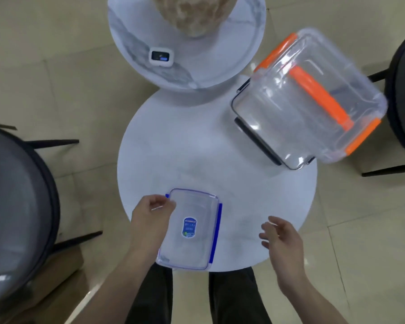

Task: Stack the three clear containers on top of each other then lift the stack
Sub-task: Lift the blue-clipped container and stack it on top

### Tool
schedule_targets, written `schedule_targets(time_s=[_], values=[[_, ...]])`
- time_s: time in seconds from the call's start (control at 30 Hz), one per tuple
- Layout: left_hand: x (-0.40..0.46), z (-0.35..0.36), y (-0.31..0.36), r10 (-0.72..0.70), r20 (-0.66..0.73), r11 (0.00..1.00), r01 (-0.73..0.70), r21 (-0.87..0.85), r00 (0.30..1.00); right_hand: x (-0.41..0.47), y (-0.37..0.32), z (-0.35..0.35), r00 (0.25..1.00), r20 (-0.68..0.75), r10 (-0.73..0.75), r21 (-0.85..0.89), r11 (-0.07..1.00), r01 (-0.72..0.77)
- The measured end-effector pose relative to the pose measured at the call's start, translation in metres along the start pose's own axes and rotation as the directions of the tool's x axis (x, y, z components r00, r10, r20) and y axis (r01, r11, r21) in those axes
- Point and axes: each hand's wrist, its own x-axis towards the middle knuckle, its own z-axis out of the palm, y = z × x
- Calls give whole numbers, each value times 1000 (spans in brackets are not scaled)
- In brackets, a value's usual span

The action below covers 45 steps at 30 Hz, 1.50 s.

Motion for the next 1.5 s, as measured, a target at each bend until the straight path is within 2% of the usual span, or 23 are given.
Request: schedule_targets(time_s=[0.23, 0.63, 0.8, 1.17, 1.5], values=[[10, -28, -55, 4, -8, 995, -3, 100, 1000, -9, 29, 60, 991, 129, -24, -210, 976, 51], [49, -27, -74, -76, 132, 983, 52, 178, 988, 11, 40, 103, 988, 151, -14, -367, 928, 69], [61, -27, -71, -102, 196, 963, 47, 267, 975, 16, 44, 109, 987, 159, -3, -380, 923, 64], [58, -26, -68, -150, 244, 974, 100, 205, 958, 20, 48, 110, 979, 199, 37, -313, 949, 28], [39, -21, -66, -108, 258, 973, 50, 224, 960, 22, 46, 101, 972, 234, 23, -316, 947, 54]])
